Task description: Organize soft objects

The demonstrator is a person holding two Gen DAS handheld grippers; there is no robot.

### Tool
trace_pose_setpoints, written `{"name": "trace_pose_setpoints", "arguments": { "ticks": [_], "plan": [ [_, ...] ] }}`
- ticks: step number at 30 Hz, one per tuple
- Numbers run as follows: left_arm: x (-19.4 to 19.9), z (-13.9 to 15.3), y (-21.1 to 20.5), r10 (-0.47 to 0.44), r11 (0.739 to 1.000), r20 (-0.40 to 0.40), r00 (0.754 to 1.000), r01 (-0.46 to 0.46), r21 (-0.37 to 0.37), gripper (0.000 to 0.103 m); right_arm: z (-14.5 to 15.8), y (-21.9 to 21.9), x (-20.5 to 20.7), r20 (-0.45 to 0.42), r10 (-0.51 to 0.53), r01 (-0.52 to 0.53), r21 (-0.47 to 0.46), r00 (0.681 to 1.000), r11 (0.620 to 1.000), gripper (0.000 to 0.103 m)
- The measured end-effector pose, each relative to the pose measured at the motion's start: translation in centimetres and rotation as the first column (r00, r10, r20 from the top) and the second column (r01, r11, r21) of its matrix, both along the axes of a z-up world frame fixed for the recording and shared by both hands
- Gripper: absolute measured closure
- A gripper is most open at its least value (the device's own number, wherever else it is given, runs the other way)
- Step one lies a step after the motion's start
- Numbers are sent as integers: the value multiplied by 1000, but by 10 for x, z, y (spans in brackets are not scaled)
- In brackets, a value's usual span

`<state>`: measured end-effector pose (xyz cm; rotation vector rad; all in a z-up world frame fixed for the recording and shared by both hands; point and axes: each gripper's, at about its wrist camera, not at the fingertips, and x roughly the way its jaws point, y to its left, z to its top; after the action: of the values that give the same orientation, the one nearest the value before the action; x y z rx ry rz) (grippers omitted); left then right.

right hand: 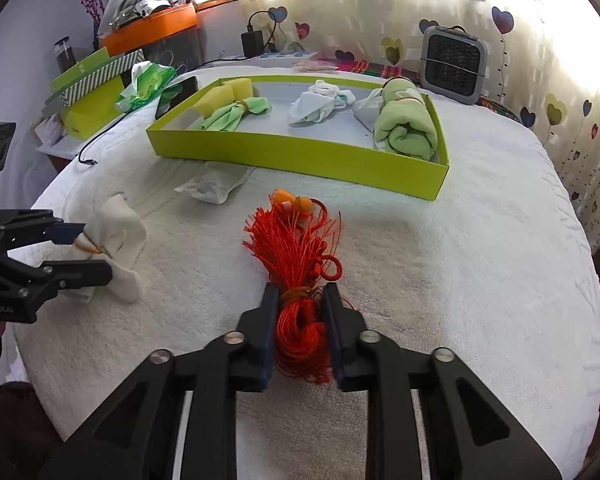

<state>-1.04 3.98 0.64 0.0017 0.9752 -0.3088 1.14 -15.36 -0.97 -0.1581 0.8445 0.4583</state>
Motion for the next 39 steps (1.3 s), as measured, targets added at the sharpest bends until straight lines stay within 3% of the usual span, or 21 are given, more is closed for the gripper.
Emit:
{"name": "trace_pose_setpoints", "arguments": {
  "ticks": [1, 2, 8, 16, 20, 22, 25, 29, 34, 39],
  "plan": [
    [0, 0, 1, -2, 1000, 0, 1000, 2, -8, 65, 1, -1, -2, 0, 4, -4, 4, 1000, 1000, 85],
    [1, 0, 2, -2, 1000, -1, 1000, 2, -18, 67, 3, -2, -3, 1, 6, -6, 11, 1000, 1000, 85],
    [2, 0, 3, 5, 999, 1, 1000, -4, -34, 68, 27, -20, 0, 26, -5, 0, 202, 1000, 979, 86],
    [2, -1, 5, 8, 999, 1, 1000, -8, -47, 68, 45, -40, 11, 12, -9, 2, 481, 1000, 877, 86],
    [3, 0, 5, 10, 998, -1, 1000, -10, -54, 68, 39, -50, 17, -46, 1, 27, 606, 999, 795, 86],
    [3, -1, 5, 12, 998, 1, 1000, -12, -54, 68, 38, -50, 18, -43, -69, 82, 531, 997, 843, 86],
    [3, 0, 5, 13, 999, 1, 1000, -13, -53, 68, 29, -48, 21, -82, -73, 104, 513, 994, 852, 86],
    [4, 0, 5, 15, 999, 5, 1000, -15, -47, 68, 27, -34, 15, -29, -103, 107, 370, 994, 923, 86],
    [6, 1, 4, 24, 999, 9, 1000, -23, -44, 69, 23, -23, 14, 11, -107, 100, 269, 994, 958, 86],
    [6, 3, 3, 26, 999, 18, 999, -25, -42, 71, 21, -22, 3, 22, -92, 83, 257, 995, 963, 86]
  ]
}}
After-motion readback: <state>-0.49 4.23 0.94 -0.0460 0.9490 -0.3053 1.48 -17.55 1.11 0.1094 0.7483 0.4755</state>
